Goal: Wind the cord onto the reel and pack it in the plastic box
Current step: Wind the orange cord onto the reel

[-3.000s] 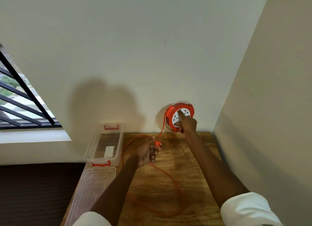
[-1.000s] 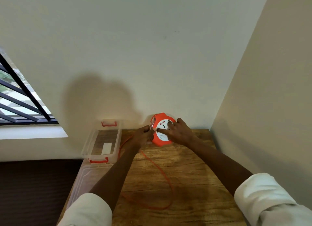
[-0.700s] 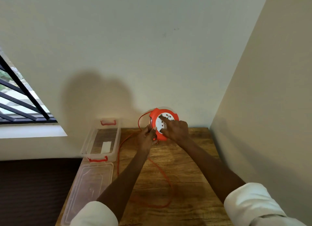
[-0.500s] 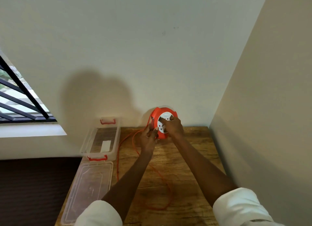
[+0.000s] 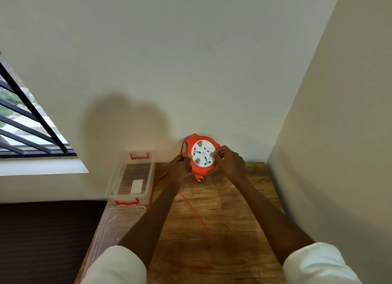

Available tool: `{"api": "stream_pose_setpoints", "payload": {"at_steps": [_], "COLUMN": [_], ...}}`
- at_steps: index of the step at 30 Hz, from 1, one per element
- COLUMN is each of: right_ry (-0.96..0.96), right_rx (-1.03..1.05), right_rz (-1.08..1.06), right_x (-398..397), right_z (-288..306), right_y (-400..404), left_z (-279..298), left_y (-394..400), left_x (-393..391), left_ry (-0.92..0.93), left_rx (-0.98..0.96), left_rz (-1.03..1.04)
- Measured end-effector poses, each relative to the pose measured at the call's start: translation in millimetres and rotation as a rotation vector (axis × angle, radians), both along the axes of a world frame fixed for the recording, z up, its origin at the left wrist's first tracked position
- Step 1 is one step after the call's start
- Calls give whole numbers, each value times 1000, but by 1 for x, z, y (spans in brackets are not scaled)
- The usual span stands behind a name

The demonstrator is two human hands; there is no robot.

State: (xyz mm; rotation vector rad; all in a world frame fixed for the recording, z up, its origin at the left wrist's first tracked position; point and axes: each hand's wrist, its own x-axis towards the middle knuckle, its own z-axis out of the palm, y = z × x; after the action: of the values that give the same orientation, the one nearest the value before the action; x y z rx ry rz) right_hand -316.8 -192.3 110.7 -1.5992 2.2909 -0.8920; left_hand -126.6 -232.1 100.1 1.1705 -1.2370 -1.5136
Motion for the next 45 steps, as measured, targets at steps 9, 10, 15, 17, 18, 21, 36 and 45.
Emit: {"api": "stream_pose_setpoints", "payload": {"at_steps": [9, 10, 15, 17, 18, 21, 36, 45], "right_ry": [680, 858, 1107, 1089, 1078, 954, -1215, -419], "right_rx": [224, 193, 136, 68, 40, 51, 117, 73], "right_rz": [700, 775, 803, 754, 713, 544, -382, -154], "right_x": [-14, -15, -9, -11, -11, -6, 38, 19], "right_z": [16, 15, 11, 5, 2, 3, -16, -16], "right_y": [-3, -4, -3, -5, -6, -7, -17, -2], "left_z": [9, 11, 7, 3, 3, -7, -30, -18], "left_y": [-28, -26, -15, -8, -3, 10, 39, 8], "left_x": [27, 26, 20, 17, 15, 3, -24, -8], "left_ry": [-218, -242, -209, -127, -70, 50, 45, 14], "left_rx": [-11, -24, -18, 10, 28, 71, -98, -17], "left_rz": [-226, -255, -257, -226, -209, -85, 67, 59]}}
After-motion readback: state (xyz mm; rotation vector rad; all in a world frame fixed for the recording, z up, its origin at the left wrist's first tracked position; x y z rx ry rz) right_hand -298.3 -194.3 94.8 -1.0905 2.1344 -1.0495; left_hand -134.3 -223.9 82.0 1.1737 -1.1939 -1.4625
